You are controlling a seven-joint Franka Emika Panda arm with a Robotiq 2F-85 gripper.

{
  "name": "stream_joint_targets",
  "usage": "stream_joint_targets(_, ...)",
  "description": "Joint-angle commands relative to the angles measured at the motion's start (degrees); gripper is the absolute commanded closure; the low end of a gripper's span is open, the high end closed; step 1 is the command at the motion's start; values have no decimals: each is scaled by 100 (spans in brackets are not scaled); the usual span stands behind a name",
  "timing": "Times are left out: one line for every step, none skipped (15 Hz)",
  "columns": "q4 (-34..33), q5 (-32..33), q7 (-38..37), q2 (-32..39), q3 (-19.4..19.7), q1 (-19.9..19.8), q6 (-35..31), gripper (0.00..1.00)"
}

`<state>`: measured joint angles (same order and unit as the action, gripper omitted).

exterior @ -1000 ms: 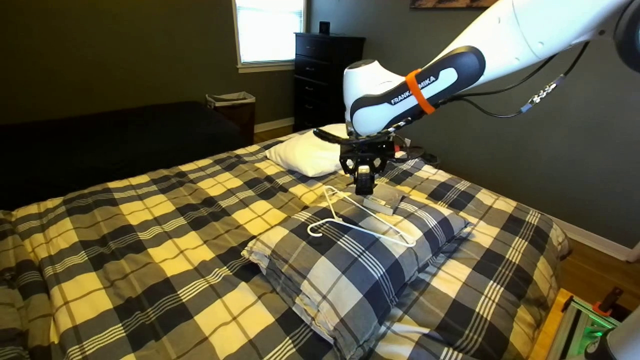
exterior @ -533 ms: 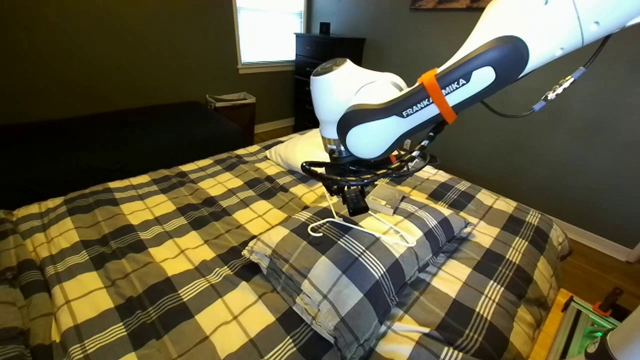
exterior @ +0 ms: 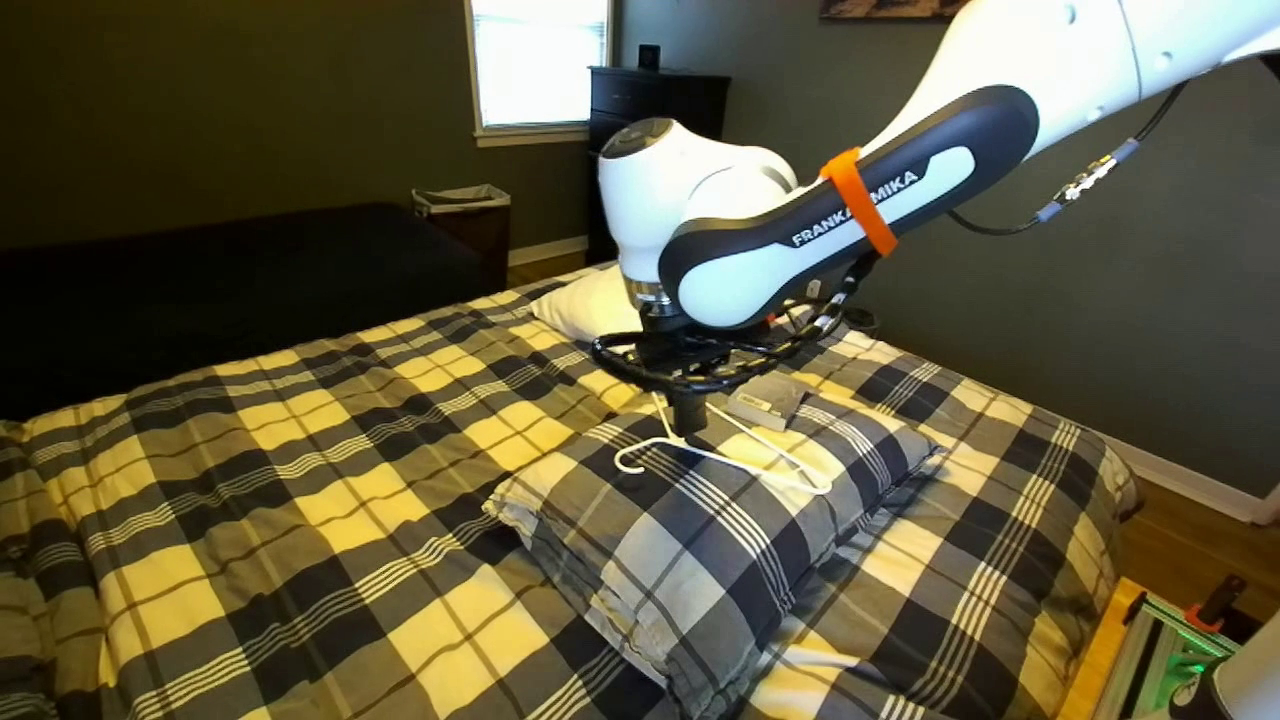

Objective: Remove the remote control from the top of the pillow and put it on the bed.

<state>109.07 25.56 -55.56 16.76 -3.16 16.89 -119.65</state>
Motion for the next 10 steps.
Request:
stream_joint_targets(-740, 444, 86, 526, -374, 506, 85, 71)
stream_joint_targets(-900, 502, 156, 672, -478, 656, 28, 71)
stream_joint_targets(-1056, 575, 257, 797, -549, 796, 3, 71)
stream_joint_targets(-1236, 627, 360, 949, -620, 953, -6, 71)
stream_joint_targets(-1410, 679, 504, 1090, -666, 1082, -31, 71)
stream_joint_targets(-1585, 678, 689, 1228, -719, 1213, -8, 71)
stream_joint_targets(-1692, 710, 888, 1321, -741, 1321, -51, 71)
stream_joint_targets(-1742, 742, 1158, 1342, -730, 1367, -85, 71)
stream_joint_targets(-1457, 538, 762, 1125, -650, 1386, -24, 46)
stream_joint_targets(-1563, 555, 903, 1209, -648, 1462, -24, 46)
